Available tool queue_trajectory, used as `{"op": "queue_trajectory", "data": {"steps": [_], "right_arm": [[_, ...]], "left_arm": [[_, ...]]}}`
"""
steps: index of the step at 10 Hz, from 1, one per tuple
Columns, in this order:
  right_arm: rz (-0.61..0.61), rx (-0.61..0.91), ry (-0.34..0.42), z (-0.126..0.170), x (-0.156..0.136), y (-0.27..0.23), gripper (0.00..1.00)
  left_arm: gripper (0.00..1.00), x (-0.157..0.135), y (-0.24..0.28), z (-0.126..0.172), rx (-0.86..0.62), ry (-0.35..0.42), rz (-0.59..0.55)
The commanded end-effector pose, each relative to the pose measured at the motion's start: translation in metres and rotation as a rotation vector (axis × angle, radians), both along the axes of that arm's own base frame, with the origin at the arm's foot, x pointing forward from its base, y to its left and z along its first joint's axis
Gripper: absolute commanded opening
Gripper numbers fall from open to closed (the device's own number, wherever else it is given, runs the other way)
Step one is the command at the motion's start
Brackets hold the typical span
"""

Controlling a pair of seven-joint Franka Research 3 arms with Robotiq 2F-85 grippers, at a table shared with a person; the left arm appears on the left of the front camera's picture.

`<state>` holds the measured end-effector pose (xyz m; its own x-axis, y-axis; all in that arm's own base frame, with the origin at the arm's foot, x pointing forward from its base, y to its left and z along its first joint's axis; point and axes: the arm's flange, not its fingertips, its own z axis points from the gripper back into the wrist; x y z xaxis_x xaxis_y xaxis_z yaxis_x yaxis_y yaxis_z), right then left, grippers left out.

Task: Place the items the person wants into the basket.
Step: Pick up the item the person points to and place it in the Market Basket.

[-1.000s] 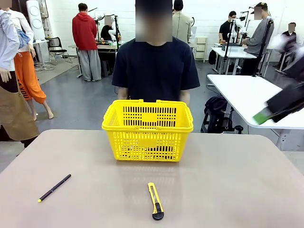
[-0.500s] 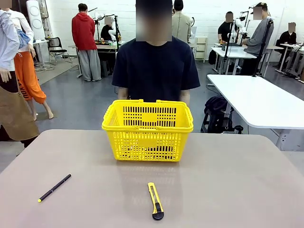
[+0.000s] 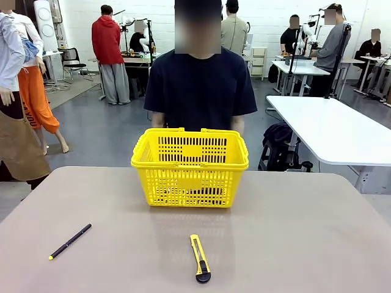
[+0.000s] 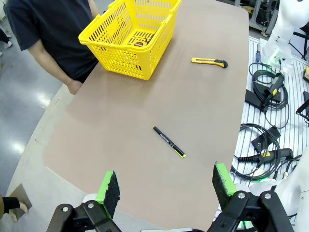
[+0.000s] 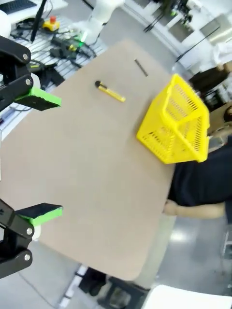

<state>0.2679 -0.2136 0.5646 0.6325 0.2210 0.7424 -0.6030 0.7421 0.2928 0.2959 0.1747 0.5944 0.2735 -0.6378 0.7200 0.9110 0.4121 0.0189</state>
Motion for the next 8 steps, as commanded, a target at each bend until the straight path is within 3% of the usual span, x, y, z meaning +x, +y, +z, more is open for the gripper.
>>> {"op": "queue_trajectory", "data": {"steps": [1,3,6,8], "right_arm": [[0.018,-0.114,0.093,-0.0051,-0.005,0.0166,1.0],[0.067,-0.132,0.159,-0.0098,-0.0002,0.0184,1.0],[0.11,-0.104,0.175,-0.0059,0.0026,0.0222,1.0],[0.072,-0.109,0.157,-0.0135,0.0017,0.0258,1.0]], "left_arm": [[1.0,-0.0007,0.0017,-0.0008,-0.008,-0.015,-0.016],[1.0,-0.0007,0.0017,-0.0008,-0.008,-0.015,-0.016],[1.0,-0.0007,0.0017,-0.0008,-0.008,-0.015,-0.016],[1.0,-0.0007,0.0017,-0.0008,-0.008,-0.015,-0.016]]}}
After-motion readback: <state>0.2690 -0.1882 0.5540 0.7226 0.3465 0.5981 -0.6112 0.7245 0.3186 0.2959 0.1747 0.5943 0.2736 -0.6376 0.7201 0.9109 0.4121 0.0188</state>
